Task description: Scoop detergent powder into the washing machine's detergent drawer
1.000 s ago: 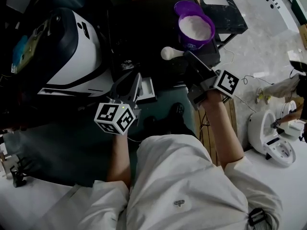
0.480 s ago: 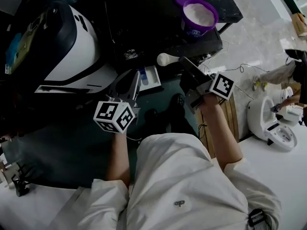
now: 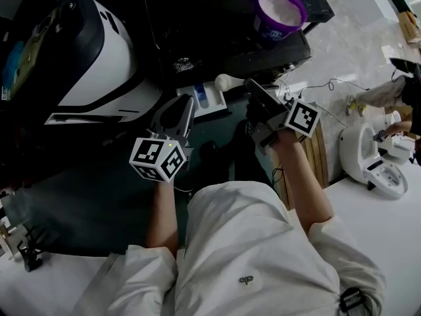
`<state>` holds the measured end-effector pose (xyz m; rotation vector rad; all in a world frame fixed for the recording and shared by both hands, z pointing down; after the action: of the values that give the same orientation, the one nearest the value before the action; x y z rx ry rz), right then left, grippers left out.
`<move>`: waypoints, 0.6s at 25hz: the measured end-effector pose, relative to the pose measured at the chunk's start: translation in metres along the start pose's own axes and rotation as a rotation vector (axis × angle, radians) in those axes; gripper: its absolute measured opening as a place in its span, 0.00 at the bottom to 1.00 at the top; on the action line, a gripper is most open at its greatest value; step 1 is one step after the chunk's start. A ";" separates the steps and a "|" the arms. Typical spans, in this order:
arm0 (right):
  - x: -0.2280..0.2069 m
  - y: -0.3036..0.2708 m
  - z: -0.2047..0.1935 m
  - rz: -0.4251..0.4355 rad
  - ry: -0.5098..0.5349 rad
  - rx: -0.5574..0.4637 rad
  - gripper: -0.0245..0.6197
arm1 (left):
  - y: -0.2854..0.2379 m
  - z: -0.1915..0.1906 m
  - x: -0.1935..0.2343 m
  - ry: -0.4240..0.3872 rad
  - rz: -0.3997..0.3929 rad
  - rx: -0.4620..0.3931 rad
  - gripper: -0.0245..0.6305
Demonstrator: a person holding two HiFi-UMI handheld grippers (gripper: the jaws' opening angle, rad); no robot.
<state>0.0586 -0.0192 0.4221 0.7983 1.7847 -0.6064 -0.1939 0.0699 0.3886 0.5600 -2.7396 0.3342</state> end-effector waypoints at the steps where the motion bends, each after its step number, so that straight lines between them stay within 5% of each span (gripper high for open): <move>1: -0.002 0.000 -0.003 -0.004 0.004 0.003 0.05 | 0.001 -0.002 0.001 0.003 -0.002 0.003 0.12; 15: -0.041 -0.009 -0.025 -0.077 0.125 0.079 0.05 | 0.003 -0.018 0.012 0.028 -0.022 0.035 0.12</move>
<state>0.0462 -0.0166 0.4692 0.8395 1.9230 -0.6940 -0.2006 0.0742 0.4092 0.5897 -2.7036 0.3817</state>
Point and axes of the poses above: the fingertips, and each gripper's own axes: y backward along the fingers, x to its left, z out of its top, the point moved 9 cm from there along y, backward along the fingers, and after that the axes turned 6 degrees about -x, right-handed, at the moved point
